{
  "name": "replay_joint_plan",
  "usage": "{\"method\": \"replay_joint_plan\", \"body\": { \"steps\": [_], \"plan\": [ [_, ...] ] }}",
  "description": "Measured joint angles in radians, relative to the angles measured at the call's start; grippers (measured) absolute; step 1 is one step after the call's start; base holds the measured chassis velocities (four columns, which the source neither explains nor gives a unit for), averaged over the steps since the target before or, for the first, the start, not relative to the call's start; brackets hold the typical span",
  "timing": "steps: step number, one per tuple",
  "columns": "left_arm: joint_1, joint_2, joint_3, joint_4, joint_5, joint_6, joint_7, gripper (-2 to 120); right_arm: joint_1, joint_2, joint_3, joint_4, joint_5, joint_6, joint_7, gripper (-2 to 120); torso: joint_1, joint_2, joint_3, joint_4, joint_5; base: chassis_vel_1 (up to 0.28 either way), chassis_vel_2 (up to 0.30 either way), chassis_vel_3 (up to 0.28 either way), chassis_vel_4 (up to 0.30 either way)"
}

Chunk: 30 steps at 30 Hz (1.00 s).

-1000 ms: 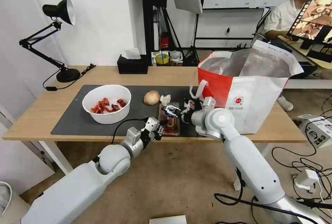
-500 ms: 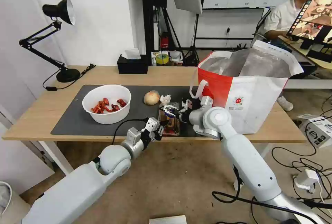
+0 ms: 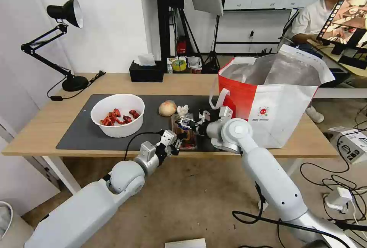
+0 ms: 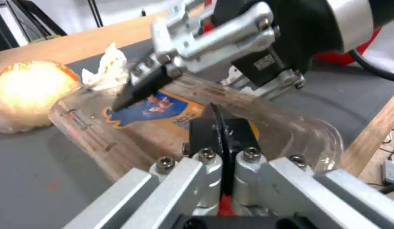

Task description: Pick up the trash from the table and place it into the takeout bag.

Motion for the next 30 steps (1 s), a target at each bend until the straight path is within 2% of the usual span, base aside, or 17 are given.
{"method": "replay_joint_plan", "body": {
  "steps": [3,4,6,8,10,12,14,28,30],
  "plan": [
    [0.0,0.0,-0.001,0.0,0.0,-0.001,0.0,0,-0.001,-0.003,0.0,-0.001,0.0,-0.001,0.0,43,0.0,0.0,0.0,0.0001,0.0,0.0,0.0,0.0,0.0],
    [0.0,0.0,-0.001,0.0,0.0,-0.001,0.0,0,-0.001,-0.003,0.0,-0.001,0.0,-0.001,0.0,43,0.0,0.0,0.0,0.0001,0.0,0.0,0.0,0.0,0.0],
    [0.0,0.0,-0.001,0.0,0.0,-0.002,0.0,0,-0.002,-0.006,0.001,-0.001,0.0,-0.001,0.0,28,0.0,0.0,0.0,0.0,0.0,0.0,0.0,0.0,0.0],
    [0.0,-0.001,-0.001,0.0,0.0,-0.002,0.0,0,-0.003,-0.007,0.002,-0.001,-0.001,-0.001,0.0,24,0.0,0.0,0.0,0.0,0.0,0.0,0.0,0.0,0.0],
    [0.002,-0.002,-0.002,0.0,0.0,-0.003,0.001,0,-0.005,-0.01,0.003,-0.001,-0.002,0.0,-0.001,13,0.0,0.0,0.0,0.0,0.0,0.0,0.0,0.0,0.0],
    [0.003,-0.002,-0.002,0.0,0.0,-0.003,0.001,0,-0.005,-0.011,0.003,-0.001,-0.002,0.0,-0.001,11,0.0,0.0,0.0,0.0,0.0,0.0,0.0,0.0,0.0],
    [0.013,0.003,-0.011,-0.006,0.0,-0.003,0.002,0,-0.007,-0.013,0.005,-0.001,-0.003,0.003,-0.004,0,0.0,0.0,0.0,0.0001,-0.0001,0.0,0.0,0.0,0.0],
    [0.088,0.064,-0.083,-0.056,0.001,-0.017,0.028,0,-0.004,-0.014,0.013,-0.002,-0.011,0.02,-0.018,0,0.0,0.0,0.0,-0.0001,-0.0003,0.0,0.0,0.0,0.0],
    [0.124,0.081,-0.122,-0.079,0.002,-0.019,0.032,0,-0.004,-0.011,0.018,0.001,-0.012,0.023,-0.02,0,0.0,0.0,0.0,-0.0002,-0.0003,0.0,0.0,0.0,0.0]
  ]
}}
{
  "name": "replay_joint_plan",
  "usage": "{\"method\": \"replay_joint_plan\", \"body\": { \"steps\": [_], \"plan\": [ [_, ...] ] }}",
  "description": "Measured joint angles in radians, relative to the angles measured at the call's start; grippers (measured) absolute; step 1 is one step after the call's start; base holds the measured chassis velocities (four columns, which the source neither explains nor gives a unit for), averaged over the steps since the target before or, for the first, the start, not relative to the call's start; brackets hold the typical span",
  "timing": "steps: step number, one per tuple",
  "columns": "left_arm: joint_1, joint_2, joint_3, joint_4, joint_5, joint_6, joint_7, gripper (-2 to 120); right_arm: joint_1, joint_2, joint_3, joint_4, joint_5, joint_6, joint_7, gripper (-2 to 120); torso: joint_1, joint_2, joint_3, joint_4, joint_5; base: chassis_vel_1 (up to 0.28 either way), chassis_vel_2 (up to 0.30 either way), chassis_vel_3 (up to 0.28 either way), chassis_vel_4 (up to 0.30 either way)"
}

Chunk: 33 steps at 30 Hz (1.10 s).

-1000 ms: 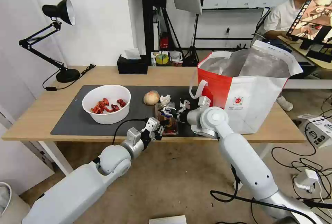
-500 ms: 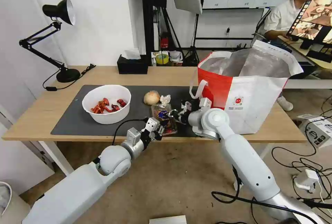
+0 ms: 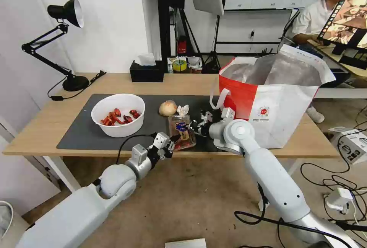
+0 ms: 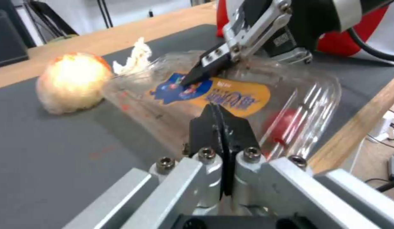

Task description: Pick up the trash from the table and place it into the takeout bag.

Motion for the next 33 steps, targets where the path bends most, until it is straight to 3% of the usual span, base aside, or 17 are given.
{"method": "replay_joint_plan", "body": {
  "steps": [5,7,13,16,20,22,27,33],
  "plan": [
    [0.052,0.011,-0.056,-0.025,0.002,-0.003,0.002,0,-0.001,0.003,0.005,0.004,0.0,0.001,-0.002,0,0.0,0.0,0.0,0.0001,-0.0001,0.0,0.0,0.0,0.0],
    [0.136,0.026,-0.139,-0.062,0.009,-0.016,0.004,0,-0.006,0.003,0.01,0.018,-0.001,0.005,-0.021,0,0.0,0.0,0.0,0.0003,0.0,0.0,0.0,0.0,0.0],
    [0.237,0.033,-0.225,-0.119,0.017,-0.031,0.004,2,-0.017,0.002,0.017,0.032,-0.023,0.021,-0.059,0,0.0,0.0,0.0,0.0002,0.0001,0.0,0.0,0.0,0.0],
    [0.304,0.025,-0.263,-0.153,0.035,-0.044,-0.004,17,-0.023,-0.001,0.03,0.055,-0.024,0.024,-0.069,0,0.0,0.0,0.0,0.0003,0.0001,0.0,0.0,0.0,0.0],
    [0.333,0.01,-0.287,-0.171,0.041,-0.048,-0.015,25,-0.026,-0.009,0.039,0.08,-0.023,0.025,-0.075,0,0.0,0.0,0.0,0.0002,0.0002,0.0,0.0,0.0,0.0],
    [0.365,-0.012,-0.321,-0.191,0.041,-0.05,-0.021,36,-0.033,-0.028,0.052,0.121,-0.022,0.028,-0.091,0,0.0,0.0,0.0,0.0,0.0001,0.0,0.0,0.0,0.0],
    [0.416,-0.034,-0.371,-0.213,0.042,-0.062,-0.021,52,-0.034,-0.057,0.066,0.179,-0.02,0.042,-0.115,0,0.0,0.0,0.0,0.0001,0.0002,0.0,0.0,0.0,0.0],
    [0.504,-0.076,-0.459,-0.227,0.045,-0.114,-0.02,77,-0.022,-0.103,0.097,0.265,0.03,0.093,-0.152,0,0.0,0.0,0.0,0.0001,0.0003,0.0,0.0,0.0,0.0]
  ]
}}
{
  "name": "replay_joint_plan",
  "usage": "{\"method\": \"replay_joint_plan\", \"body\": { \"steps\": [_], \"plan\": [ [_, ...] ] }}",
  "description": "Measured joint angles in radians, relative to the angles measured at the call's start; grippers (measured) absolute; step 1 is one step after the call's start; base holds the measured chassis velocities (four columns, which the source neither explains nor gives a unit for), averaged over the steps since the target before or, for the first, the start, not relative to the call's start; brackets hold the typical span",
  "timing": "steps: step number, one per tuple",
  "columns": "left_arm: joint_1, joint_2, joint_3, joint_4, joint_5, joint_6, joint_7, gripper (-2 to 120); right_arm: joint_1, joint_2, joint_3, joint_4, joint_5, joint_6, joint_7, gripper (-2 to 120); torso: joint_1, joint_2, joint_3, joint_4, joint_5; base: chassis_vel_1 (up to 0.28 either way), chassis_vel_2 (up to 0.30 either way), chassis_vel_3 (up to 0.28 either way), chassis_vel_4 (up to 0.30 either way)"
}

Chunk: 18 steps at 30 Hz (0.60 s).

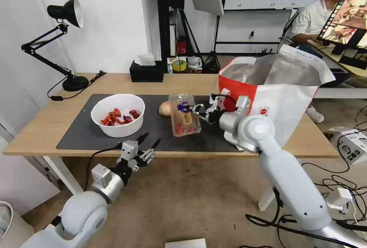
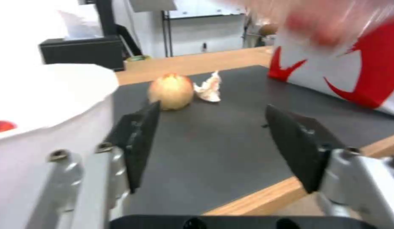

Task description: Pick up the trash from the table and place it into the takeout bag.

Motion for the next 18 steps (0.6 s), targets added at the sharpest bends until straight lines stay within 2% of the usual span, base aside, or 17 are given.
{"method": "replay_joint_plan", "body": {
  "steps": [6,13,18],
  "plan": [
    [0.056,-0.025,-0.04,0.0,0.024,-0.02,0.003,97,0.047,-0.057,0.033,0.06,0.038,0.053,-0.011,0,0.0,0.0,0.0,0.0,0.0,0.0,0.0,0.0,0.0],
    [0.077,-0.039,-0.068,0.0,0.026,-0.023,0.004,100,0.114,-0.122,0.075,0.078,0.101,0.097,0.013,0,0.0,0.0,0.0,0.0,0.0,0.0,0.0,0.0,0.0],
    [0.081,-0.04,-0.08,-0.003,0.021,-0.023,0.008,100,0.179,-0.18,0.131,0.047,0.144,0.127,0.033,0,0.0,0.0,0.0,0.0,-0.0001,0.0,0.0,0.0,0.0]
  ]
}}
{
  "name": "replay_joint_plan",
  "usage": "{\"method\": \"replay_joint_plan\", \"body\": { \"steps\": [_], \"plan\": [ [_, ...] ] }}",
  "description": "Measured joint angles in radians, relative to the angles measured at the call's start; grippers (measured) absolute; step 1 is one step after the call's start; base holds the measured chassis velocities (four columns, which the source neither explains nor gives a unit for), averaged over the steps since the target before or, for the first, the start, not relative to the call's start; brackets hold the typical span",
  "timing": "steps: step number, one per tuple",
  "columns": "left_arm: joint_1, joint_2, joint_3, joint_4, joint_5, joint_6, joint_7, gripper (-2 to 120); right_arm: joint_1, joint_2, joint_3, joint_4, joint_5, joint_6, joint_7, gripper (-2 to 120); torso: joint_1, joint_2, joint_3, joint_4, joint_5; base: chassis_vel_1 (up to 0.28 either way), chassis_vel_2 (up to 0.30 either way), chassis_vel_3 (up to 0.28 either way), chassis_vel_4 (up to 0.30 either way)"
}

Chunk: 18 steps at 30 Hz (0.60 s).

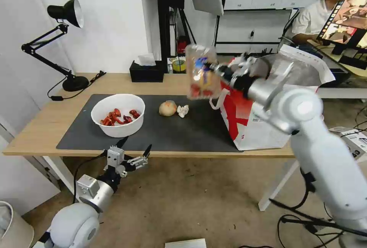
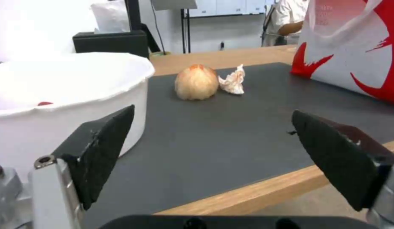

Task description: Pick up the trash from the table and place it into the takeout bag.

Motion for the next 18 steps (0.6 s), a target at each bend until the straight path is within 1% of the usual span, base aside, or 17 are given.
{"method": "replay_joint_plan", "body": {
  "steps": [2,3,5,6,9,15,18],
  "plan": [
    [-0.002,0.0,-0.001,0.0,-0.003,0.0,0.001,100,0.018,-0.032,0.019,-0.023,0.006,0.005,0.009,0,0.0,0.0,0.0,0.0,0.0001,0.0,0.0,0.0,0.0],
    [-0.002,0.0,-0.001,0.0,-0.003,0.0,0.001,100,0.018,-0.032,0.019,-0.023,0.006,0.005,0.009,0,0.0,0.0,0.0,0.0,0.0001,0.0,0.0,0.0,0.0],
    [-0.005,0.001,-0.001,0.0,-0.005,0.0,0.002,100,0.026,-0.072,0.026,-0.054,0.003,0.006,0.009,0,0.0,0.0,0.0,-0.0001,0.0001,0.0,0.0,0.0,0.0],
    [-0.005,0.001,-0.001,0.0,-0.005,0.0,0.002,100,0.026,-0.072,0.026,-0.054,0.003,0.006,0.009,0,0.0,0.0,0.0,-0.0001,0.0001,0.0,0.0,0.0,0.0],
    [-0.012,0.002,-0.002,-0.004,-0.019,0.0,0.016,100,0.026,-0.118,0.026,-0.095,-0.028,0.009,-0.002,0,0.0,0.0,0.0,-0.0002,0.0,0.0,0.0,0.0,0.0],
    [-0.02,0.003,0.0,-0.005,-0.028,-0.003,0.019,100,0.026,-0.141,0.026,-0.142,-0.071,0.024,-0.004,0,0.0,0.0,0.0,0.0,0.0001,0.0,0.0,0.0,0.0],
    [-0.025,0.004,0.005,-0.008,-0.03,-0.004,0.02,100,0.027,-0.165,0.018,-0.173,-0.112,0.045,-0.008,0,0.0,0.0,0.0,-0.0002,0.0,0.0,0.0,0.0,0.0]
  ]
}}
